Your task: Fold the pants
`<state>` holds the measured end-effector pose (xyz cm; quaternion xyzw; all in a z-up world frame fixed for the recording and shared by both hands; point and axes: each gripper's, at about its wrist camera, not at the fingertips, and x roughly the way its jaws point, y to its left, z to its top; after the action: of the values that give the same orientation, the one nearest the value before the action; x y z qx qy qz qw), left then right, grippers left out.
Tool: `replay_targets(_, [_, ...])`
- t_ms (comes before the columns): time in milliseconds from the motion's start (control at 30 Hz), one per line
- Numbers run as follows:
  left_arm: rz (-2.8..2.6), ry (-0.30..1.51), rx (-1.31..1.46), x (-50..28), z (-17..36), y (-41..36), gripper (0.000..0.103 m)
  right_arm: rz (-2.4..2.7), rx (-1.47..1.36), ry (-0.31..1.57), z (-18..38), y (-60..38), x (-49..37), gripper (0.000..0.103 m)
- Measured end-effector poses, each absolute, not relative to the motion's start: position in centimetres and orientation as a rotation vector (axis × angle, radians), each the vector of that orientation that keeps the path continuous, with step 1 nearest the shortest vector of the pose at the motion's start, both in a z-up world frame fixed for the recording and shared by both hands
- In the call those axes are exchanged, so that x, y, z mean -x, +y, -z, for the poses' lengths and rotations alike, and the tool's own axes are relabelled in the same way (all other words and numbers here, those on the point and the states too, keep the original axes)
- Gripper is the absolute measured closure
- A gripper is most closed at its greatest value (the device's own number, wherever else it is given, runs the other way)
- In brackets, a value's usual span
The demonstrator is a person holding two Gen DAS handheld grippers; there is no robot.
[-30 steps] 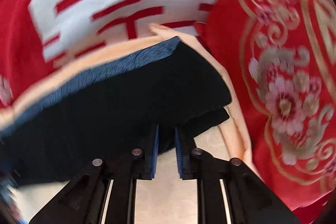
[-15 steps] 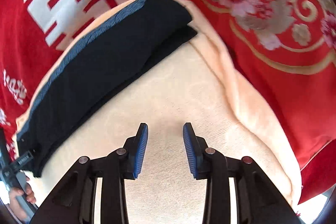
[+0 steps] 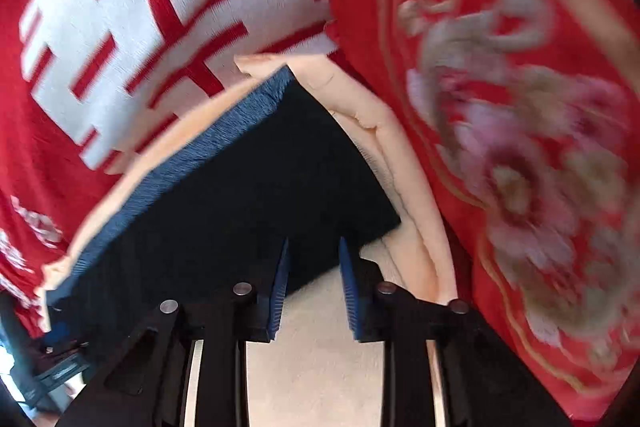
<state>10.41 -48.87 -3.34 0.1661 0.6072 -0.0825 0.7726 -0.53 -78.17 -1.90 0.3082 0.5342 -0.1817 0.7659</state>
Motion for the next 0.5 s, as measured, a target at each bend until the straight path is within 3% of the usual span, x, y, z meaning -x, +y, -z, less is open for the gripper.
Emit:
replay_targets(200, [0.226, 1.304, -0.375, -9.7, 3.3, -51.4, 0.000, 0.264, -0.973, 1.151, 3.7, -76.9, 4.6, 0.068])
replay_targets(500, [0.206, 1.321, -0.317, -10.8, 5.2, -54.4, 0.000, 0.275, -1.188, 0.921, 6.2, -77.6, 5.5, 0.068])
